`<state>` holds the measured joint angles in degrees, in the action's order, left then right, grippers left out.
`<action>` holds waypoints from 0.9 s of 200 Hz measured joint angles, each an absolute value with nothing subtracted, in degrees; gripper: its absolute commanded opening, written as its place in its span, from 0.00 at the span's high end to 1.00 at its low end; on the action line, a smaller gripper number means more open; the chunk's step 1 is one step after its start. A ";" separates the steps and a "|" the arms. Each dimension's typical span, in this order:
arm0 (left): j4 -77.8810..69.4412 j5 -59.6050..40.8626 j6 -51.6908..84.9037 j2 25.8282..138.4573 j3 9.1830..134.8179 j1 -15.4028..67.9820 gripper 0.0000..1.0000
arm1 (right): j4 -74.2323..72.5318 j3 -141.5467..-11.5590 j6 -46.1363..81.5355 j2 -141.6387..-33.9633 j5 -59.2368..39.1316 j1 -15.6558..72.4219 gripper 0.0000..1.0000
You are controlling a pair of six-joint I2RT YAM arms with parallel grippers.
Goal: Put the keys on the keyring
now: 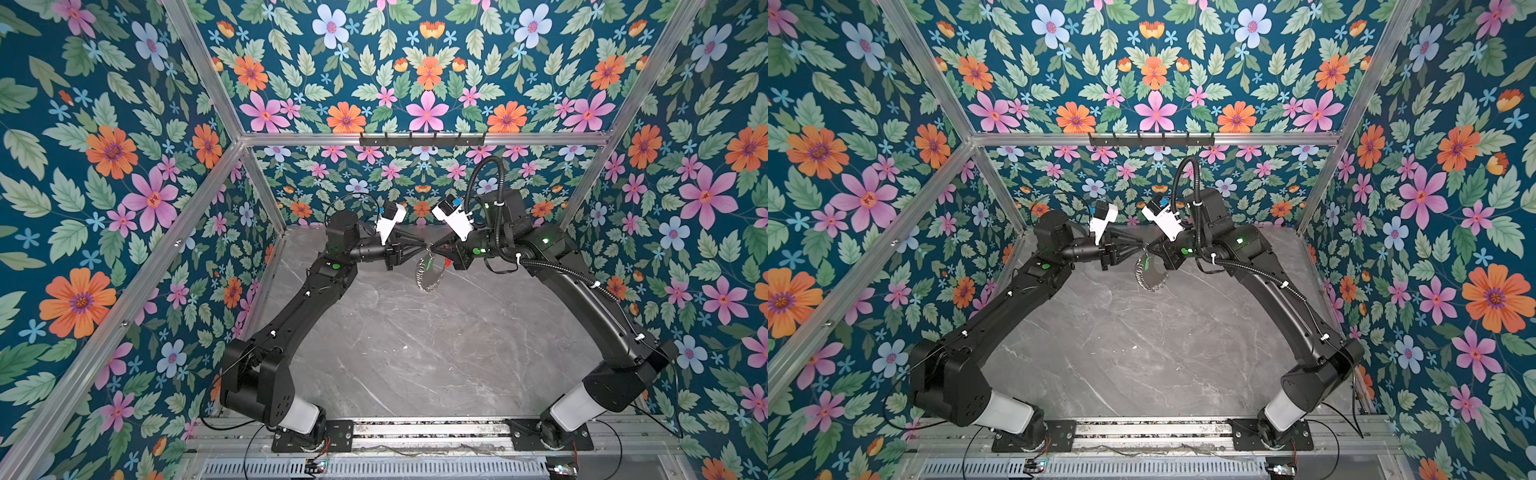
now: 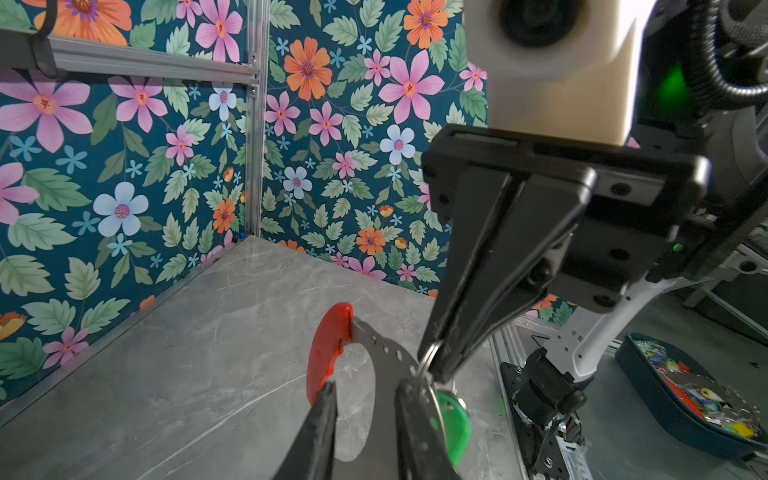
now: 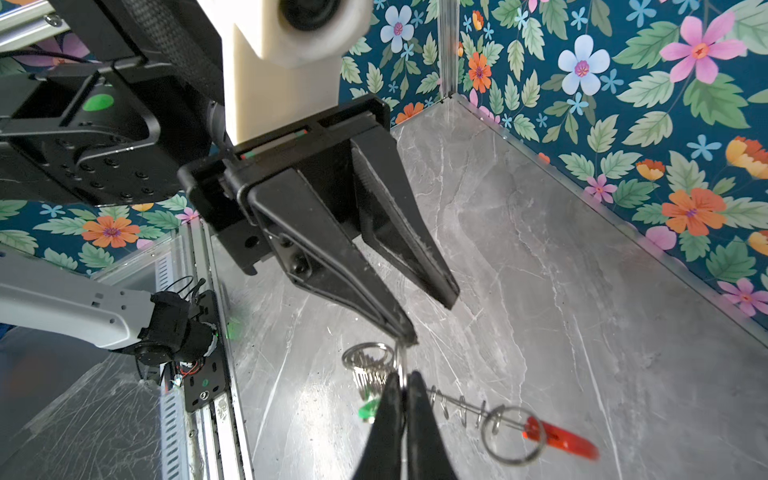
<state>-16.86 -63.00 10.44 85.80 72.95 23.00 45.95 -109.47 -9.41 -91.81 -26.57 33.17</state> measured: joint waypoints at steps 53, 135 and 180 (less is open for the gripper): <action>-21.17 -64.36 13.50 85.91 72.10 22.94 0.71 | 47.59 -110.13 -10.13 -92.36 -26.81 33.26 1.00; -21.45 -65.82 14.68 85.12 72.18 22.90 0.66 | 48.12 -110.54 -10.24 -92.66 -25.91 33.26 1.00; -22.20 -66.00 15.33 86.11 72.27 23.24 0.74 | 48.82 -112.22 -10.24 -93.49 -25.82 34.00 1.00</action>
<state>-22.20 -66.00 15.33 86.11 72.27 23.24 48.82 -112.22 -10.24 -93.49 -25.82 34.00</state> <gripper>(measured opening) 0.287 0.051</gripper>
